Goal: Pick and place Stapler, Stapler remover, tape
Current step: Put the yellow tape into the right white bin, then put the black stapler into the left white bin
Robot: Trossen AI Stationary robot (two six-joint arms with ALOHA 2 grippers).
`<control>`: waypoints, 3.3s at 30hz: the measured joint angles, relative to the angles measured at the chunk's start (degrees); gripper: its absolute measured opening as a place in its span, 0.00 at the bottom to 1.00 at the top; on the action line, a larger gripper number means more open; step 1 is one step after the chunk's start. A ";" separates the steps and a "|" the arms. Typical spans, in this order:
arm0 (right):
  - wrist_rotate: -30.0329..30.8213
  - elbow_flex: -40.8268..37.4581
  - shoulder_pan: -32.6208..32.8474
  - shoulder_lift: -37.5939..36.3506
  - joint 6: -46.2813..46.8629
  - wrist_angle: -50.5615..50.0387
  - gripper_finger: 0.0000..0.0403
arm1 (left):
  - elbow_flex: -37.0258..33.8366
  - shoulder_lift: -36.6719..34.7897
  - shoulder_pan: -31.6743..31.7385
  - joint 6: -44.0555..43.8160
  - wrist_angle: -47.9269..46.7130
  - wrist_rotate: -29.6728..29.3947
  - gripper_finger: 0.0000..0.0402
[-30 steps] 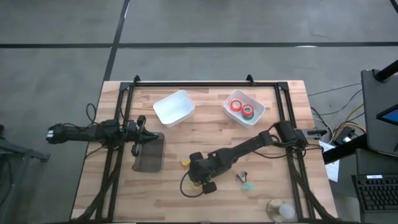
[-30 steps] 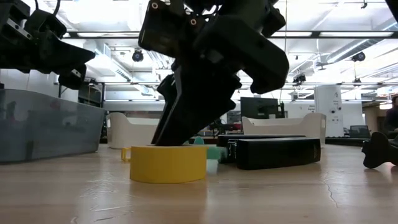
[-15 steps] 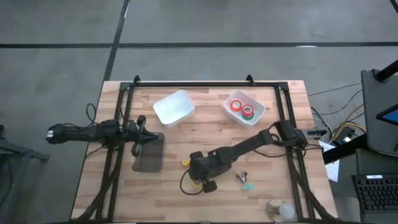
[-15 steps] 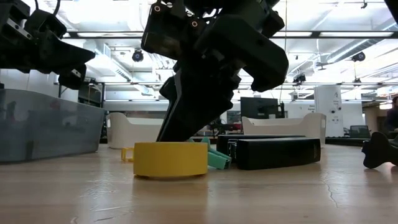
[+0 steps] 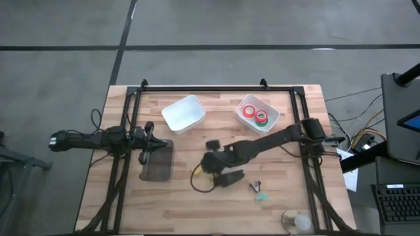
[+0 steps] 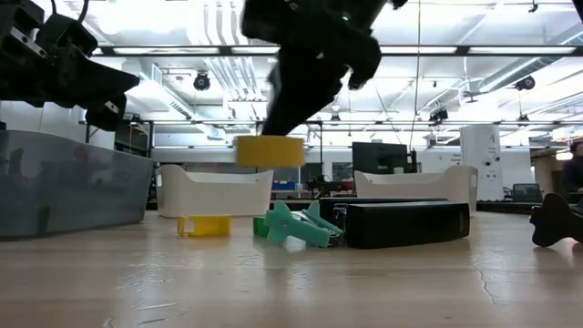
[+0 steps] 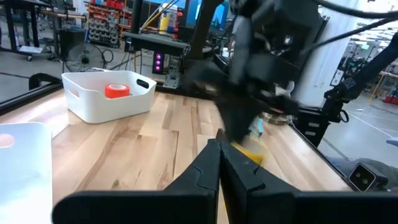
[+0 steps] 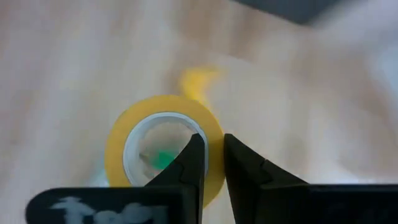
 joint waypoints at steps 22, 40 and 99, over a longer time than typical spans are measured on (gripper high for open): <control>35.21 -3.11 -19.68 -13.53 24.75 -27.23 0.11 | 0.00 0.00 -0.01 0.00 0.00 0.01 0.03; 24.54 -15.52 -36.90 -14.29 30.56 -22.24 0.12 | 0.00 0.00 0.00 0.00 0.00 0.00 0.03; 19.47 -22.10 -33.63 -16.24 28.48 -12.97 0.51 | 0.00 0.00 -0.01 0.00 0.00 0.01 0.03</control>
